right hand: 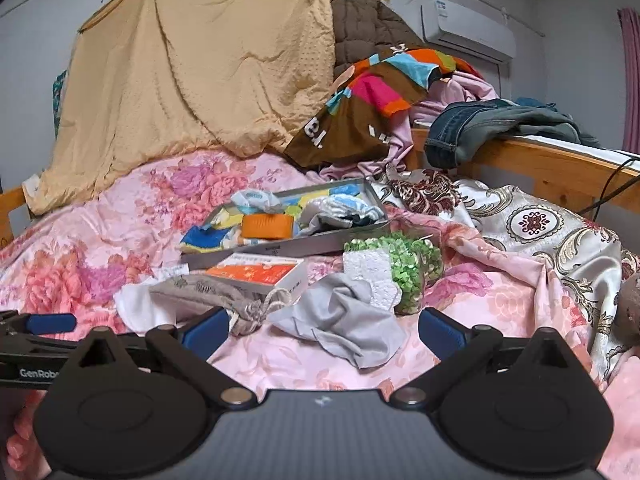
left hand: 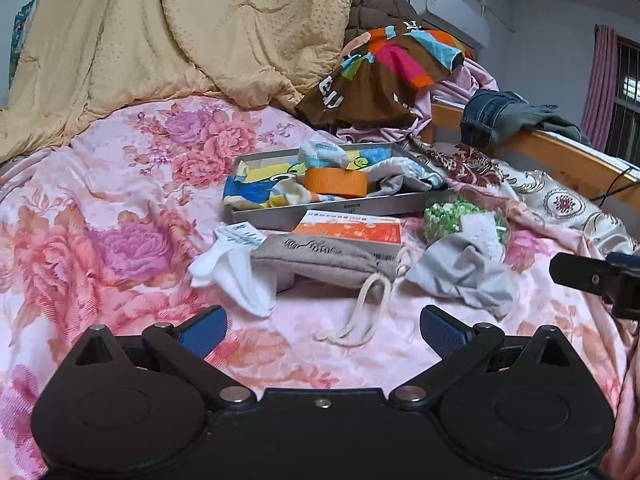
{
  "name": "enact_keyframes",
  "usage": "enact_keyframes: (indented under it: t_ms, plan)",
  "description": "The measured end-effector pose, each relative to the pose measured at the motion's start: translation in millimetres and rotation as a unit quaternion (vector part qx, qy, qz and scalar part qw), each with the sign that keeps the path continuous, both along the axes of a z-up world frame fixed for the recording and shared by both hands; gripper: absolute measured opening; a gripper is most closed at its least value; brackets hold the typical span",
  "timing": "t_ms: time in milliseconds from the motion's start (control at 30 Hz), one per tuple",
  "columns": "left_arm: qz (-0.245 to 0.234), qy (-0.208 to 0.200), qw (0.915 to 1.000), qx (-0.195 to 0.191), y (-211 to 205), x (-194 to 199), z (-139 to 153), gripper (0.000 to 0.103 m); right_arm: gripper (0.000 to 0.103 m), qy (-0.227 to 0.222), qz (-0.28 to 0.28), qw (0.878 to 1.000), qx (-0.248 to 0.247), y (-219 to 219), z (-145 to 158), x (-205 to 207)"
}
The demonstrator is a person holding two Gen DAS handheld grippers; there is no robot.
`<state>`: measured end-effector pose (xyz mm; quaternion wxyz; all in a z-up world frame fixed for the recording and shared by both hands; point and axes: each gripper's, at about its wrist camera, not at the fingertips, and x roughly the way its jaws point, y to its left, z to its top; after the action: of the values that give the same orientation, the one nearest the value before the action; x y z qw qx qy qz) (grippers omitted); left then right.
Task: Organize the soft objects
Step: 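Move both tools back toward the grey pouch and white cloth, then grasp the white cloth with the left tool while the right tool grasps the grey pouch's drawstring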
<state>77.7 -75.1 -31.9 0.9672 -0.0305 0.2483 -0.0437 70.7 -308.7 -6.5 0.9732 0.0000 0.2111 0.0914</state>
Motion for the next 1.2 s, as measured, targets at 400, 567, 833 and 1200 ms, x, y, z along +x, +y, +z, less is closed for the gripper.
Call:
enact_keyframes:
  t_ms: [400, 567, 833, 1200]
  plan:
    - [0.015, 0.028, 0.9995, 0.006, 28.6, -3.5, -11.3, 0.102, 0.103, 0.036, 0.050, 0.997, -0.045, 23.7, -13.5, 7.7]
    - [0.007, 0.023, 0.9986, 0.046, 43.7, 4.6, -9.1, 0.102, 0.103, 0.050, 0.079, 0.995, -0.039, 30.3, -18.5, 16.0]
    - [0.001, 0.035, 0.9971, 0.068, 64.9, 23.6, -9.1, 0.102, 0.103, 0.063, 0.096, 0.992, -0.055, 44.7, -31.1, 28.6]
    - [-0.034, 0.031, 0.9967, 0.067, 72.5, 60.7, -2.2, 0.102, 0.103, 0.066, 0.102, 0.991, -0.051, 57.4, -48.8, 47.3]
